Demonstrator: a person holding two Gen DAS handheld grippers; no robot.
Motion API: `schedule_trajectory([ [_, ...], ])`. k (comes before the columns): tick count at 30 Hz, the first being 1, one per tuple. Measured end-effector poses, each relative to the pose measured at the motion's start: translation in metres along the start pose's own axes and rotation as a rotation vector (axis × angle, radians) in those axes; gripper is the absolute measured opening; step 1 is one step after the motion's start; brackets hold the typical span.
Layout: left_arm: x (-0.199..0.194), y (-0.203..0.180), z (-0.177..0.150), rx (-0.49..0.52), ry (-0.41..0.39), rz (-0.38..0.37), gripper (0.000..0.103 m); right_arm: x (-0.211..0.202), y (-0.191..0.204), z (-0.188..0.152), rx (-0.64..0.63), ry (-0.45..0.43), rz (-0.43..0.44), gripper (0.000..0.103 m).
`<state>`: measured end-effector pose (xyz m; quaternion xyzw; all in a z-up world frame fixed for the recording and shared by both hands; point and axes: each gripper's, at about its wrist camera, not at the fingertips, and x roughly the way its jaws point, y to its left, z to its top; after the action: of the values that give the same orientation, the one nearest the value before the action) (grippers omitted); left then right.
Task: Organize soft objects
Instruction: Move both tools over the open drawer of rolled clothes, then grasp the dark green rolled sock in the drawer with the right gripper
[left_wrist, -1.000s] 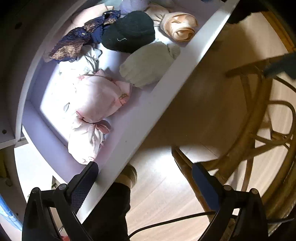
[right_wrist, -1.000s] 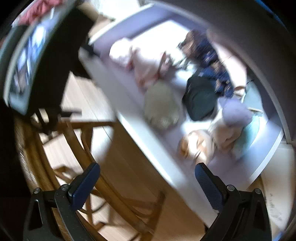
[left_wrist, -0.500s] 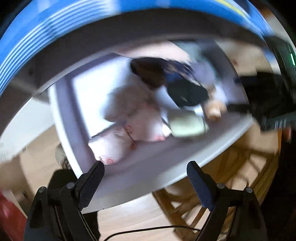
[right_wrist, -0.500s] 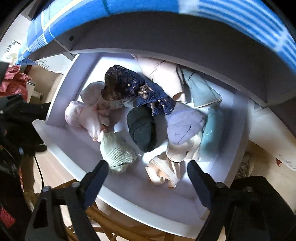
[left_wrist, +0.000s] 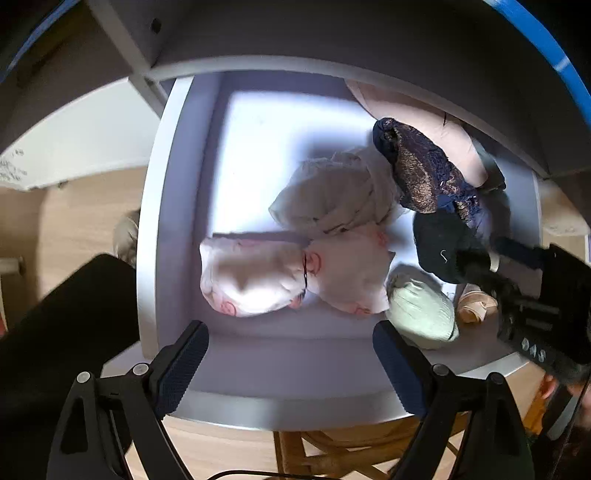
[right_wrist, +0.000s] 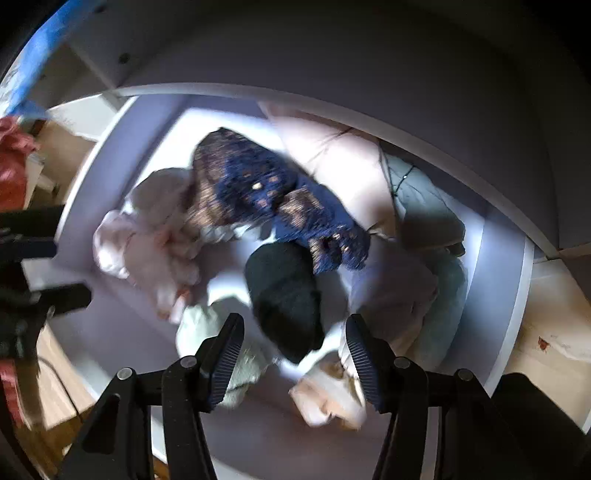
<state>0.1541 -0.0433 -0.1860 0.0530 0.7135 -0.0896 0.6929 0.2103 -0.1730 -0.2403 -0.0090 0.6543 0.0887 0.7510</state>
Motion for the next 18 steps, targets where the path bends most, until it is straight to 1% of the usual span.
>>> schedule_trajectory([
  [2, 0.001, 0.000, 0.000, -0.001, -0.009, 0.001, 0.092, 0.007, -0.001, 0.006, 0.013, 0.011, -0.016, 0.059],
  [5, 0.000, 0.000, 0.000, 0.010, -0.014, 0.020, 0.092, 0.024, 0.003, 0.013, 0.011, 0.053, 0.016, 0.051],
  [6, 0.001, 0.000, 0.000, 0.010, -0.013, 0.024, 0.092, 0.029, 0.005, 0.014, 0.005, 0.063, 0.013, 0.048],
  [10, 0.006, 0.005, 0.002, -0.011, 0.002, 0.017, 0.092, 0.051, 0.016, 0.014, -0.035, 0.093, -0.015, 0.045],
  [14, 0.015, 0.009, 0.005, -0.032, 0.017, 0.025, 0.092, 0.057, 0.021, 0.012, -0.052, 0.089, -0.021, 0.039],
  [16, 0.017, 0.010, 0.006, -0.040, 0.020, 0.021, 0.092, 0.054, 0.021, 0.011, -0.041, 0.089, -0.010, 0.036],
  [18, 0.018, 0.010, 0.006, -0.041, 0.020, 0.022, 0.092, 0.050, 0.018, 0.010, -0.019, 0.094, 0.014, 0.034],
])
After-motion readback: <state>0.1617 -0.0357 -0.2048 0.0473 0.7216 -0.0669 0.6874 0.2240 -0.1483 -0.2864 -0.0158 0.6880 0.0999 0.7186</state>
